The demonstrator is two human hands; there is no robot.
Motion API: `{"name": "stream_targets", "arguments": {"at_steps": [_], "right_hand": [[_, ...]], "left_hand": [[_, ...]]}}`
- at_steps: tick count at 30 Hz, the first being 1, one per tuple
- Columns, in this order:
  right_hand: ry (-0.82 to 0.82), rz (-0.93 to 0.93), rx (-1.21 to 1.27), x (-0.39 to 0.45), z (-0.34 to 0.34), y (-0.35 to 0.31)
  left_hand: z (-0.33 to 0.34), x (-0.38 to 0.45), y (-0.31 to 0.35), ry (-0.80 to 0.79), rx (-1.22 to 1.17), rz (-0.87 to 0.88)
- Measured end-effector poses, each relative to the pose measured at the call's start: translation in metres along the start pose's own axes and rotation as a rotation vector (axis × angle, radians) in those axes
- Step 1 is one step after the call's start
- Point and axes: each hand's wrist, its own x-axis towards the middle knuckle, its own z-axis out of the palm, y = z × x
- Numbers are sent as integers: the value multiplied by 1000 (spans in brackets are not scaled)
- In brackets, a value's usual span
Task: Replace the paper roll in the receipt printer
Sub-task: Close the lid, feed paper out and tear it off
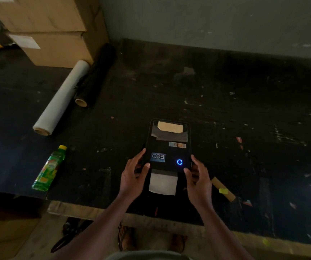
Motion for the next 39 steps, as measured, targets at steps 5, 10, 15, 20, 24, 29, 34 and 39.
{"name": "stream_targets", "arguments": {"at_steps": [5,10,15,20,24,29,34,39], "right_hand": [[-4,-3,6,0,-1,4],[1,-2,8,2,2,5],[5,-1,5,2,3,7],[12,-3,13,1,4,8],[17,7,10,1,4,8],[11,4,10,2,5,7],[5,-2,6,1,4,8],[5,0,2,2,5,9]], "left_hand": [[0,3,-5,1,31,3],[0,4,-6,-1,24,-13],[-1,4,-7,-14,14,-6],[-1,4,-6,-12,8,-10],[0,5,-6,-12,15,-24],[-1,5,-7,-14,7,-30],[0,7,-7,-20,6,-31],[0,7,-9,-22,-8,-37]]}}
